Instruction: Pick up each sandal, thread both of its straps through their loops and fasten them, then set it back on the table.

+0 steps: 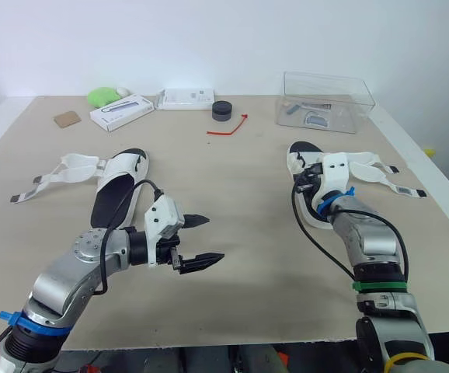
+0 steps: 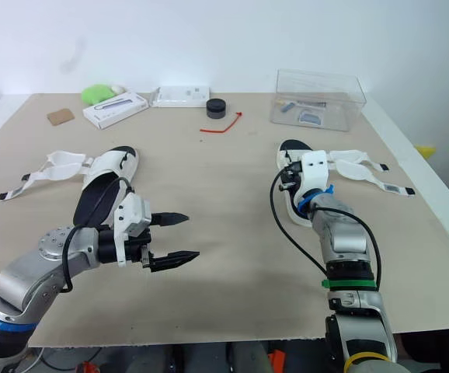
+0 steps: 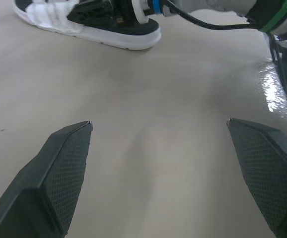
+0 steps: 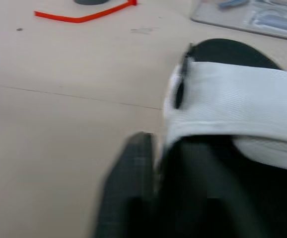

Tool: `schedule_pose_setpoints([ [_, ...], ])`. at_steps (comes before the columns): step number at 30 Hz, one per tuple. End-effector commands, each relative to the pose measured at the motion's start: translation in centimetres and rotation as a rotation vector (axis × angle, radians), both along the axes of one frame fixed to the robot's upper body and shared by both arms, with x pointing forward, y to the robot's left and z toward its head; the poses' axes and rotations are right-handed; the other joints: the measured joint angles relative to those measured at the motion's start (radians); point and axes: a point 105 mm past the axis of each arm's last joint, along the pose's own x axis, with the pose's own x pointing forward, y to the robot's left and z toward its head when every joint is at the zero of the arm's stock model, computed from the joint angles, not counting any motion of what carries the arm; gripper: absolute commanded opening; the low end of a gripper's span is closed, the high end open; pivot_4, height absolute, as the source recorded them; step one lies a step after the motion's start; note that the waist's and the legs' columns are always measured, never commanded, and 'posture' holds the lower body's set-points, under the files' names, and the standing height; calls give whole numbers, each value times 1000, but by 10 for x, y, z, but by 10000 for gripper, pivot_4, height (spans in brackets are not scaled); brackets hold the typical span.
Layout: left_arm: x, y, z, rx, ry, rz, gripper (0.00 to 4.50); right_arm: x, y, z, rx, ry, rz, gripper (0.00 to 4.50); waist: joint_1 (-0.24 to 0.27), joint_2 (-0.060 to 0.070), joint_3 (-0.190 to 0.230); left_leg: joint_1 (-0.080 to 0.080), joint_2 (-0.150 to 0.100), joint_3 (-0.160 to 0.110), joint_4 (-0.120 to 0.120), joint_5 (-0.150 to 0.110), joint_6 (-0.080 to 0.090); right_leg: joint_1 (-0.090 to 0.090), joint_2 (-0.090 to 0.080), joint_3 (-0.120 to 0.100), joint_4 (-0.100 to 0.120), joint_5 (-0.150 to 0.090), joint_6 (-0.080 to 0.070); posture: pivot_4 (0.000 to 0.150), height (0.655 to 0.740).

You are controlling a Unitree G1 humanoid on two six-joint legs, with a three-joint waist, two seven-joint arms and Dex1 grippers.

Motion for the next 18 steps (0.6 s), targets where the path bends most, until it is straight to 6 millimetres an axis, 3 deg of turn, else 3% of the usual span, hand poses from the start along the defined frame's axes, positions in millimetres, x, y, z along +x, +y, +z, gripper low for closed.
schedule_pose_setpoints([
  [1,-3,3,13,-13,-61,9,45000,4,12,15,-24,-64,66,1021,0,0,0,0,0,0,0,0,0,0,0,0,0,0,0,1500,7400],
  [5,-1,12,19,-27,-60,31,45000,-5,30,21,-55,-87,241,1021,-1,0,0,0,0,0,0,0,0,0,0,0,0,0,0,1500,7400],
  [8,-2,24,20,3,-66,34,45000,-26,49,28,-121,-102,489,1021,-2,0,0,0,1,0,0,0,0,0,1,0,0,0,0,1500,7400],
  [12,-6,41,21,49,-64,15,45000,-96,75,24,-294,-44,1040,1021,3,2,1,0,0,0,-1,-2,3,-1,0,-1,-1,-2,0,1500,7400],
  [18,-9,48,19,74,-61,-9,45000,-144,72,9,-475,56,1406,1021,5,1,1,0,-1,0,-1,-4,5,0,-1,-2,-2,-3,1,1500,7400],
])
